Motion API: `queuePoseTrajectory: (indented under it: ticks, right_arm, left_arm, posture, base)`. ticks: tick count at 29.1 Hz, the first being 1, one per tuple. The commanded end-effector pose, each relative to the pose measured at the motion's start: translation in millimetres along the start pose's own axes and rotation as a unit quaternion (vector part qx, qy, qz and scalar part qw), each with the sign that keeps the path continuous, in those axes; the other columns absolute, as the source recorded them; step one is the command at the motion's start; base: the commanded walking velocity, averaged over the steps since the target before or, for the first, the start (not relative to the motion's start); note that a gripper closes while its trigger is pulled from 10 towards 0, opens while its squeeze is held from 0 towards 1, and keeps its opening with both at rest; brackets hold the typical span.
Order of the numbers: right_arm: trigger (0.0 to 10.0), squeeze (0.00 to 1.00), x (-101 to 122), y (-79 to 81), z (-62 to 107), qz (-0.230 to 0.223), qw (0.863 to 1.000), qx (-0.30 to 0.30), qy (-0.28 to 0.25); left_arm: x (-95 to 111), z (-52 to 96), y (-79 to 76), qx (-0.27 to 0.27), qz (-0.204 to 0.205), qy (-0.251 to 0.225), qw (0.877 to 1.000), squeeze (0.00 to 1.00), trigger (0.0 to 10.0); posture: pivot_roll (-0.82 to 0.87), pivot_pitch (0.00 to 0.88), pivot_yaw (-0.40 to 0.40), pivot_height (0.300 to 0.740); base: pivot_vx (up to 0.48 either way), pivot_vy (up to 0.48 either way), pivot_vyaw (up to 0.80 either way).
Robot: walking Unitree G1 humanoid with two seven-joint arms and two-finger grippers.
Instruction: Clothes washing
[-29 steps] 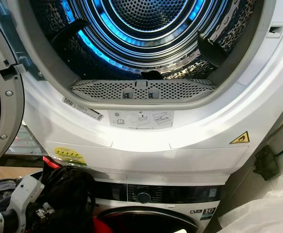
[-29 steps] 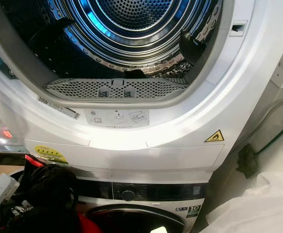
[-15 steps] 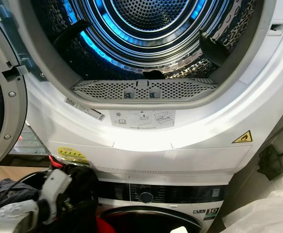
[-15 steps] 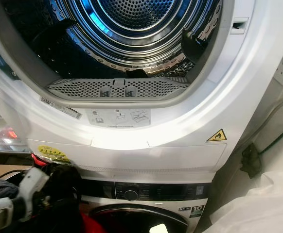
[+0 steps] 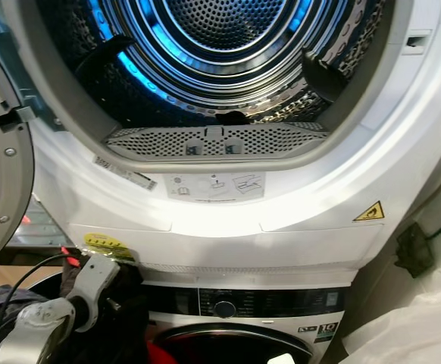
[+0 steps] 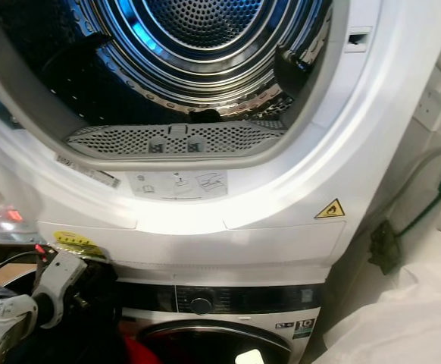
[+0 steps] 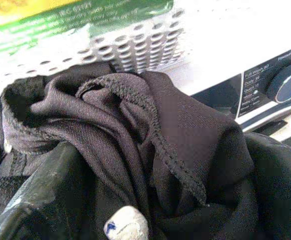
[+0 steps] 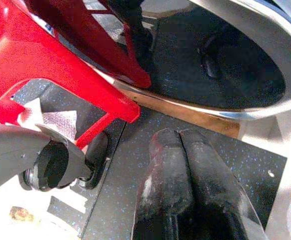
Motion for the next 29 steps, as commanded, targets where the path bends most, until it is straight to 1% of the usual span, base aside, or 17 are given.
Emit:
queuePoseTrajectory:
  ticks: [1,4,5,6,7,8,9,10,11,13,15,17,18,22,23,24,29]
  right_arm:
    - [10.0,0.0,-1,3.7,0.0,-0.004,1.0,0.005,0.001]
    - [10.0,0.0,-2,3.4,0.3,0.004,1.0,0.006,0.002]
    - [10.0,0.0,-2,3.4,0.4,0.005,1.0,0.006,0.002]
    - [10.0,0.0,-2,3.4,0.4,0.005,1.0,0.006,0.002]
    - [10.0,0.0,-3,3.2,0.4,0.006,1.0,0.005,0.002]
    - [10.0,0.0,-3,3.2,0.4,0.006,1.0,0.005,0.002]
    - [10.0,0.0,-3,3.1,0.5,0.007,1.0,0.004,0.001]
    - [10.0,0.0,-3,3.1,0.5,0.006,1.0,0.004,0.001]
    - [10.0,0.0,-2,3.1,0.4,0.007,1.0,0.003,0.001]
    - [10.0,0.0,-2,3.1,0.4,0.007,1.0,0.003,0.001]
    - [10.0,0.0,-2,3.1,0.4,0.01,1.0,0.003,0.001]
    - [10.0,0.0,-3,3.0,0.5,0.012,1.0,0.003,0.002]
    - [10.0,0.0,-3,3.0,0.5,0.012,1.0,0.003,0.002]
    - [10.0,0.0,-3,3.7,0.5,0.006,1.0,0.003,0.003]
    - [10.0,0.0,-3,3.7,0.5,0.006,1.0,0.003,0.003]
    - [10.0,0.0,-3,4.2,0.5,0.006,1.0,0.004,0.002]
    - [10.0,0.0,-4,4.7,0.6,0.005,1.0,0.004,0.003]
  left_arm:
    - [-23,13.1,13.2,0.041,0.011,0.045,0.998,0.0,10.0]
    - [-26,27.4,18.0,0.071,0.011,0.04,0.997,0.0,10.0]
    - [-24,34.8,18.3,0.082,0.005,0.024,0.996,0.0,10.0]
    - [-22,37.1,18.2,0.085,0.002,0.015,0.996,0.0,10.0]
    - [-16,39.4,15.3,0.08,0.011,-0.018,0.997,0.0,10.0]
    - [-16,39.4,15.3,0.08,0.011,-0.018,0.997,0.0,10.0]
    - [-8,41.9,8.9,0.059,0.032,-0.06,0.996,0.0,10.0]
    - [-2,44.1,4.9,0.047,0.044,-0.093,0.994,0.0,10.0]
    - [0,45.7,3.0,0.043,0.05,-0.107,0.992,0.0,10.0]
    - [0,46.1,2.3,0.043,0.052,-0.11,0.992,0.0,10.0]
    - [-2,46.2,1.8,0.04,0.052,-0.101,0.993,0.0,10.0]
    - [-9,49.4,2.6,0.035,0.042,-0.069,0.996,0.0,10.0]
    - [-9,49.4,2.6,0.035,0.042,-0.069,0.996,0.0,10.0]
    - [-17,51.7,16.1,0.08,-0.001,-0.016,0.997,0.0,10.0]
    - [-17,51.7,16.1,0.08,-0.001,-0.016,0.997,0.0,10.0]
    - [-17,48.2,23.4,0.102,-0.001,-0.006,0.995,0.0,10.0]
    - [-17,40.1,31.7,0.127,0.001,0.004,0.992,0.0,10.0]
  posture:
    - [0.1,0.0,0.081,0.74]
    - [0.11,0.0,0.077,0.74]
    - [0.12,0.0,0.076,0.74]
    - [0.12,0.0,0.076,0.74]
    - [0.12,0.0,0.075,0.74]
    - [0.12,0.0,0.075,0.74]
    - [0.13,0.0,0.072,0.74]
    - [0.13,0.0,0.07,0.74]
    - [0.13,0.0,0.07,0.74]
    - [0.13,0.0,0.07,0.74]
    - [0.13,0.0,0.068,0.74]
    - [0.13,0.0,0.067,0.74]
    - [0.13,0.0,0.067,0.74]
    - [0.13,0.0,0.07,0.74]
    - [0.13,0.0,0.07,0.74]
    - [0.13,0.0,0.071,0.74]
    - [0.12,0.0,0.07,0.74]
  base:
    - [0.0,0.0,0.0]
    - [0.0,0.0,0.0]
    - [0.0,0.0,0.0]
    - [0.0,0.0,0.0]
    - [0.0,0.0,0.0]
    - [0.0,0.0,0.0]
    - [0.0,0.0,0.0]
    - [0.0,0.0,0.0]
    - [0.0,0.0,0.0]
    - [0.0,0.0,0.0]
    - [0.0,0.0,0.0]
    - [0.0,0.0,0.0]
    - [0.0,0.0,0.0]
    - [0.0,0.0,0.0]
    - [0.0,0.0,0.0]
    - [0.0,0.0,0.0]
    - [0.0,0.0,0.0]
Point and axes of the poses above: a point about 5 cm out from each wrist's last joint towards the gripper, its own z axis pointing back from the gripper into the wrist, its own x axis along the axis of the wrist's last joint, y = z × x, the point moved 1 cm from there along -z, pointing out of the wrist towards the gripper, and after that the axes turned 13 degrees about z, right-handed, at the moved point
